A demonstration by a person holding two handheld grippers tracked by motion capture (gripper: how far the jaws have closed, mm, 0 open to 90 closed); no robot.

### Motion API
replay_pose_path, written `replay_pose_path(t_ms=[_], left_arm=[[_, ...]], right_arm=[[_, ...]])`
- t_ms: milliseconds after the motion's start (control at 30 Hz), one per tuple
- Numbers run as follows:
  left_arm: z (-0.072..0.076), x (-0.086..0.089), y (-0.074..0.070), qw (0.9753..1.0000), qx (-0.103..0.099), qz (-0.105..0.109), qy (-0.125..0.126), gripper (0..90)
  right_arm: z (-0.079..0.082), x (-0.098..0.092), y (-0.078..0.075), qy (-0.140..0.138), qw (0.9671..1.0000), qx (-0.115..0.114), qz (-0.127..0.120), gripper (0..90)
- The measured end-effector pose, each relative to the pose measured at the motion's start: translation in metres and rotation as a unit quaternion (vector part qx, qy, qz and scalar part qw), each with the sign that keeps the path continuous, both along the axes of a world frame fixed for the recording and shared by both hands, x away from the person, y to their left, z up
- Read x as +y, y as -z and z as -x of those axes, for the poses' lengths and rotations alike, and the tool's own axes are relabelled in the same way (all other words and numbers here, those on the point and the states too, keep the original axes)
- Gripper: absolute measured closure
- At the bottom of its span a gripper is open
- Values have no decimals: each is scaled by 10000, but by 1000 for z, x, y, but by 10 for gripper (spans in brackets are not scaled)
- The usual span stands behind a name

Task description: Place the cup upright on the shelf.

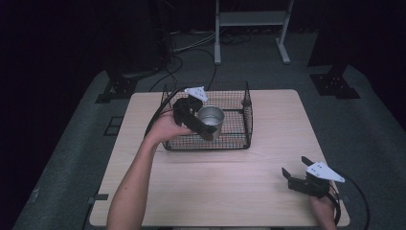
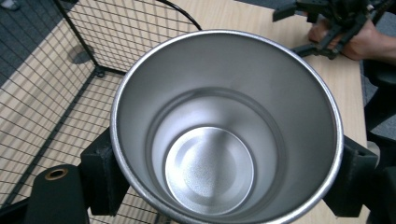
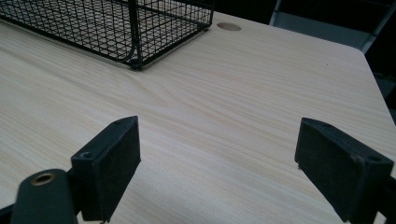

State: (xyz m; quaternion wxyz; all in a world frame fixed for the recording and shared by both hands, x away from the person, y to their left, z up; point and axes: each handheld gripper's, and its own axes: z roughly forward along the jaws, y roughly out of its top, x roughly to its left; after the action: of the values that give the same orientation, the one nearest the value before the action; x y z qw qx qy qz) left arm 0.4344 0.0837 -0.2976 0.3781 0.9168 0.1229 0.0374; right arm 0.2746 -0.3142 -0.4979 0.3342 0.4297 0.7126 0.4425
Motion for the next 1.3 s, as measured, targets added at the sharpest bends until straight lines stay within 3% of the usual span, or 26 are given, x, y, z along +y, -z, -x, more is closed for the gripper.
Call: replay_pose_path(t_ms=[300,433,867,1033,1300], left_arm=[[-19,-11,-10,9999,-27,-40,-104,178],[-27,-14,-12,9997,-151,-80,-192,178],[-59,-11,-1,9979,-83,180,-623,178],[-65,-15,-1,9968,-221,336,-696,178],[-81,-24,17,9966,-32,211,-794,178]], right_arm=[[0,0,0,-22,10000,-5,-32,135],[0,-1,0,-30,10000,3,-46,135],[0,-2,0,4,9999,-11,-108,135],[1,-1,0,1,9999,-14,-124,135],[1,-2,0,-20,9999,-33,-128,135]])
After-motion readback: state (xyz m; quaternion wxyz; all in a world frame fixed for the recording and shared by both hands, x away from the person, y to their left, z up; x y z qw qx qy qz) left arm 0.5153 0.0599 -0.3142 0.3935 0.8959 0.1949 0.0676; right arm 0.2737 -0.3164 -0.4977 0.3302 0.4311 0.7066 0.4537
